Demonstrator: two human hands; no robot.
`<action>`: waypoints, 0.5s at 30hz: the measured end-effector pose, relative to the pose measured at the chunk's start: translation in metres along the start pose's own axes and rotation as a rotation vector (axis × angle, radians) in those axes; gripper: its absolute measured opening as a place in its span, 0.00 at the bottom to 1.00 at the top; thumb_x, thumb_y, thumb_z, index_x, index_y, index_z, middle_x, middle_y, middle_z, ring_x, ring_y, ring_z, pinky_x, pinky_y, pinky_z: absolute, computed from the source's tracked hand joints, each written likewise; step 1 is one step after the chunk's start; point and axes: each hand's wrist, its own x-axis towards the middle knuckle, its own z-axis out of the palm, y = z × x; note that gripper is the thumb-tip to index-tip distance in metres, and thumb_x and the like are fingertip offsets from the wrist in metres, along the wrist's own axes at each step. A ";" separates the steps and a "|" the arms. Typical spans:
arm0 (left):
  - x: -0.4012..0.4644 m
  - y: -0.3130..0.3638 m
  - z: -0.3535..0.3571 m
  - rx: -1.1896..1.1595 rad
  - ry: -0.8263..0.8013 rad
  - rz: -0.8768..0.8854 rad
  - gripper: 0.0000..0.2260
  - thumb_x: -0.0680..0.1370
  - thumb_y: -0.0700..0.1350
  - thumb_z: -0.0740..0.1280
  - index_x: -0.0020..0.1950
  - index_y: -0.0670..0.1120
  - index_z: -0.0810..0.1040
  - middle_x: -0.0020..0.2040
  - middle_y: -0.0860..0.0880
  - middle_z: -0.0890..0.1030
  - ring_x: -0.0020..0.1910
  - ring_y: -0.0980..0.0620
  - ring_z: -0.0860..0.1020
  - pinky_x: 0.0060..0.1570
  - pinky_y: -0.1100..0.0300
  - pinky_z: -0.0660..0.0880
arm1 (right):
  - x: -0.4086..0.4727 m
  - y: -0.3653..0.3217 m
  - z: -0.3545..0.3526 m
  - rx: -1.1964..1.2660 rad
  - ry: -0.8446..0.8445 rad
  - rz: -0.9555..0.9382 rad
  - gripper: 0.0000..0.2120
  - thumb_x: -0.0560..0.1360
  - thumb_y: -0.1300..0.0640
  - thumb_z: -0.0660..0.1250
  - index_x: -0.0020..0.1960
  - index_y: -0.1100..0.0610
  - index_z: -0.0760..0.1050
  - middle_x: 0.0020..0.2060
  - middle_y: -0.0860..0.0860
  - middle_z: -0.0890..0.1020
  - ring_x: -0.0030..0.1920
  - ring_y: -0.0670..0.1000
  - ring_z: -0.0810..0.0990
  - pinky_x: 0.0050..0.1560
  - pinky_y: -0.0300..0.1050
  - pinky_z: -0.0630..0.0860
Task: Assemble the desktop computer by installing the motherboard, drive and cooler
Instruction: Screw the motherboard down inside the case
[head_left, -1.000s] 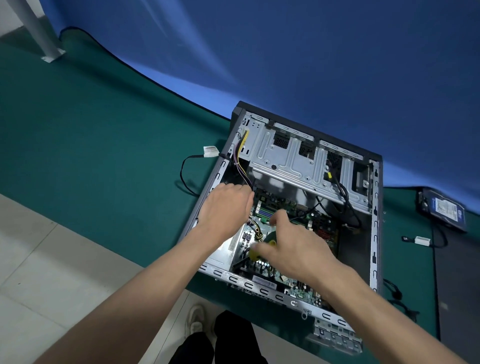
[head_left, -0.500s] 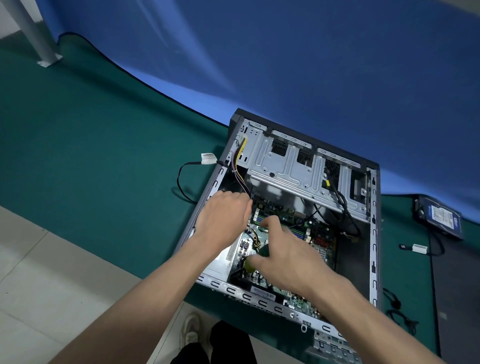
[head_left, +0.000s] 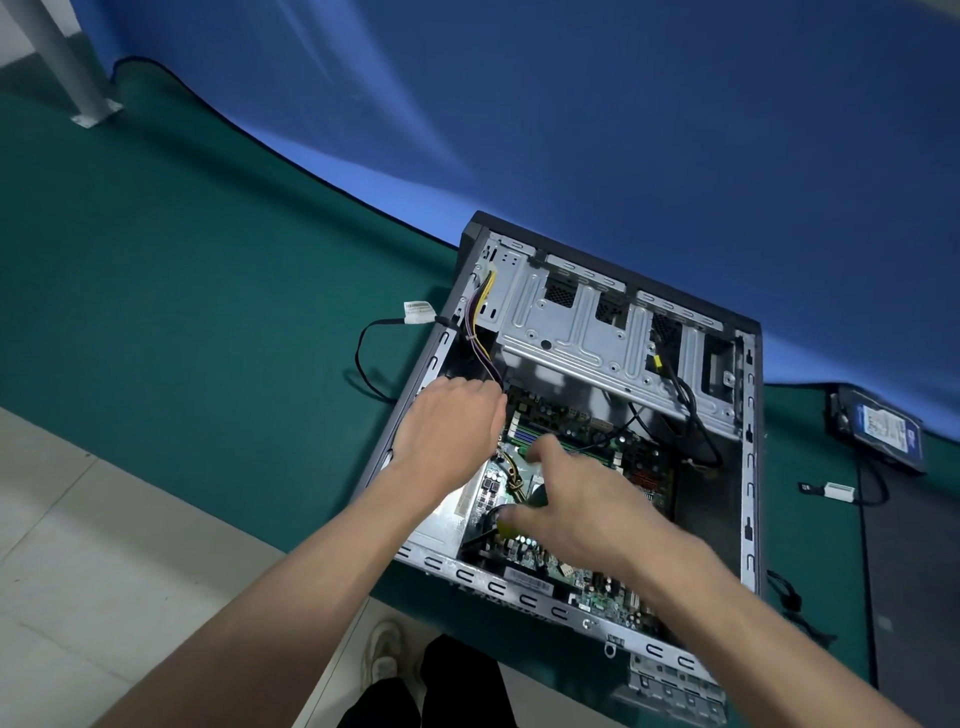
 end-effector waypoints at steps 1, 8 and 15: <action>0.000 0.000 0.000 0.004 0.003 0.001 0.14 0.82 0.48 0.53 0.43 0.47 0.75 0.39 0.49 0.80 0.38 0.49 0.76 0.45 0.58 0.67 | 0.000 0.001 -0.003 0.046 -0.056 -0.006 0.22 0.76 0.48 0.63 0.65 0.52 0.60 0.56 0.52 0.73 0.48 0.54 0.76 0.47 0.48 0.73; 0.001 0.000 0.001 -0.005 -0.002 0.007 0.14 0.82 0.47 0.54 0.42 0.47 0.74 0.38 0.50 0.80 0.37 0.50 0.75 0.45 0.58 0.68 | 0.000 -0.001 0.003 0.035 0.083 -0.022 0.18 0.78 0.43 0.59 0.59 0.55 0.64 0.43 0.50 0.75 0.43 0.55 0.76 0.42 0.48 0.71; 0.000 0.000 0.000 0.009 0.011 0.005 0.14 0.81 0.47 0.54 0.42 0.47 0.75 0.38 0.50 0.80 0.37 0.50 0.75 0.44 0.58 0.67 | -0.002 -0.003 0.001 -0.030 0.027 -0.011 0.17 0.78 0.41 0.58 0.57 0.54 0.63 0.47 0.51 0.75 0.41 0.53 0.73 0.40 0.46 0.66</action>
